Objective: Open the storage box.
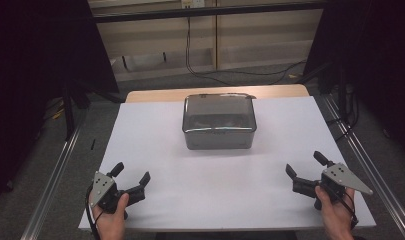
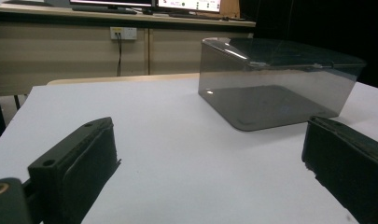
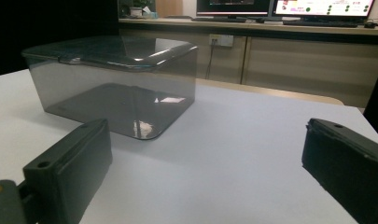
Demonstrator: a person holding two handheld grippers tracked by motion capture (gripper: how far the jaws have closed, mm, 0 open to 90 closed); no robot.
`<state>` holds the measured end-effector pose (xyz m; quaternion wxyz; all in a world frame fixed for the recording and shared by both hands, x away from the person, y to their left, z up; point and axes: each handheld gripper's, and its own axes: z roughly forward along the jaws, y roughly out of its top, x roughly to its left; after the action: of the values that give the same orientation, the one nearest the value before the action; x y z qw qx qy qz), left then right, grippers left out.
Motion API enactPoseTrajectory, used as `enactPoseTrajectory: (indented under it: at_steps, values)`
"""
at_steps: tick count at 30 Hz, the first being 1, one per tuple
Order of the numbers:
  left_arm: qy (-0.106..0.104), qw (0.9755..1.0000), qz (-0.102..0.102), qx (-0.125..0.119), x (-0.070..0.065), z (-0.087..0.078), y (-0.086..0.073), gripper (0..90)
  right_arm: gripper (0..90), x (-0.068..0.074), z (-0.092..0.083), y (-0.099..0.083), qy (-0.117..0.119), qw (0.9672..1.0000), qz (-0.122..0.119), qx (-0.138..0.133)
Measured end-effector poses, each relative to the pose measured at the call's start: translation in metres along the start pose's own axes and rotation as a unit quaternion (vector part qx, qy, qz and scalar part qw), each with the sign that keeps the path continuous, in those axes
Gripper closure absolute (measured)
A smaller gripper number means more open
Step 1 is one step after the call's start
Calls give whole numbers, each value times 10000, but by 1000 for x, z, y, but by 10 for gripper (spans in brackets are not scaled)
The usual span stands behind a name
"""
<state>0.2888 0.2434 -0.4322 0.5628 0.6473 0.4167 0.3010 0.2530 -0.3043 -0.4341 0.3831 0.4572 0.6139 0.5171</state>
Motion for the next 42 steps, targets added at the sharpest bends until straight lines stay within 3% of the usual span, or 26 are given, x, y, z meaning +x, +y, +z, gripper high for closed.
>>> enactPoseTrajectory:
  at_steps: [15,21,27,34,42]
  values:
    - [-88,10000,-30,-1,-2,-1,0,32,7,7,5,0,194,9997,58,120]
    - [-97,9999,-65,-23,-3,-1,0,32,8,8,10,-1,258,9993,190,215]
    - [-87,9999,-67,-7,-2,-1,0,32,9,13,16,1,274,9994,45,202]
    - [-89,10000,-19,-17,-3,0,1,32,2,24,22,7,594,9981,-79,107]
    - [-138,9999,20,74,-5,2,-1,32,0,34,24,12,749,9971,-103,109]
